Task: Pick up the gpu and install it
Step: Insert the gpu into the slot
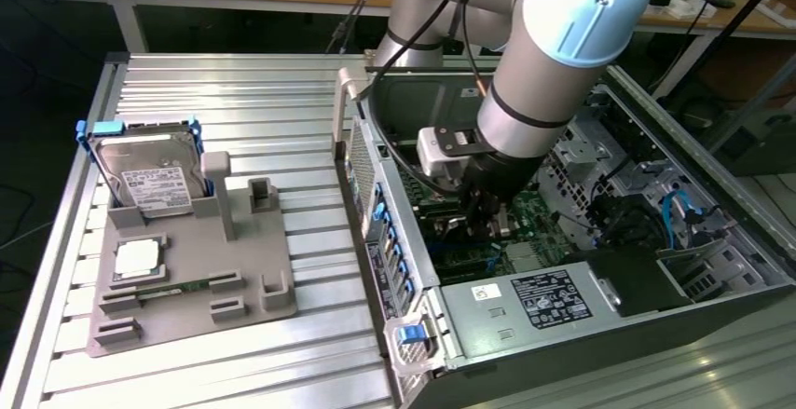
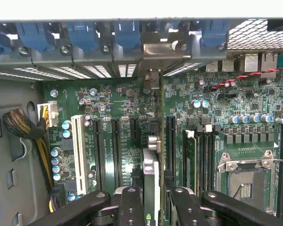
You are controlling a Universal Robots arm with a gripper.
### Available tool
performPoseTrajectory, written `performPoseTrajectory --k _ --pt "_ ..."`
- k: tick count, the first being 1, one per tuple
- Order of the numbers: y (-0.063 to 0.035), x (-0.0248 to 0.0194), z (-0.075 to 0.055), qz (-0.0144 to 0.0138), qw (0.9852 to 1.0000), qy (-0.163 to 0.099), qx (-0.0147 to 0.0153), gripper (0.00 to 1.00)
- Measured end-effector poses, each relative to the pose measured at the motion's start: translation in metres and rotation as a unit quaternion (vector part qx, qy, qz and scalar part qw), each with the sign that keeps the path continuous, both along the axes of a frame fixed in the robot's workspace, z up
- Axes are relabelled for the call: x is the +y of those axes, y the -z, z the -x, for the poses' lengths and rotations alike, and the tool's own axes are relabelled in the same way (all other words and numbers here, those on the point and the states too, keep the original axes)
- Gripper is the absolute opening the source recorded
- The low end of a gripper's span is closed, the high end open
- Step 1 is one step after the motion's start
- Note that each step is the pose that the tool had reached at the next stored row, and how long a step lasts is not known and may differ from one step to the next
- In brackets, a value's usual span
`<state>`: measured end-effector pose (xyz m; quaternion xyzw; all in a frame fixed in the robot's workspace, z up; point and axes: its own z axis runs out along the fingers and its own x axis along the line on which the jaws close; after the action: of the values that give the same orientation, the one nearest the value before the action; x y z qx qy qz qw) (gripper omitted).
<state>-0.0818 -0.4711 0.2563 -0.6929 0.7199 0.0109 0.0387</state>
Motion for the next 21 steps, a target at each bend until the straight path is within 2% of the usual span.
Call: performPoseTrajectory --k 21 --pt "0.0012 -0.0008 0.0007 0.0 1.0 0.0 0.0002 0.27"
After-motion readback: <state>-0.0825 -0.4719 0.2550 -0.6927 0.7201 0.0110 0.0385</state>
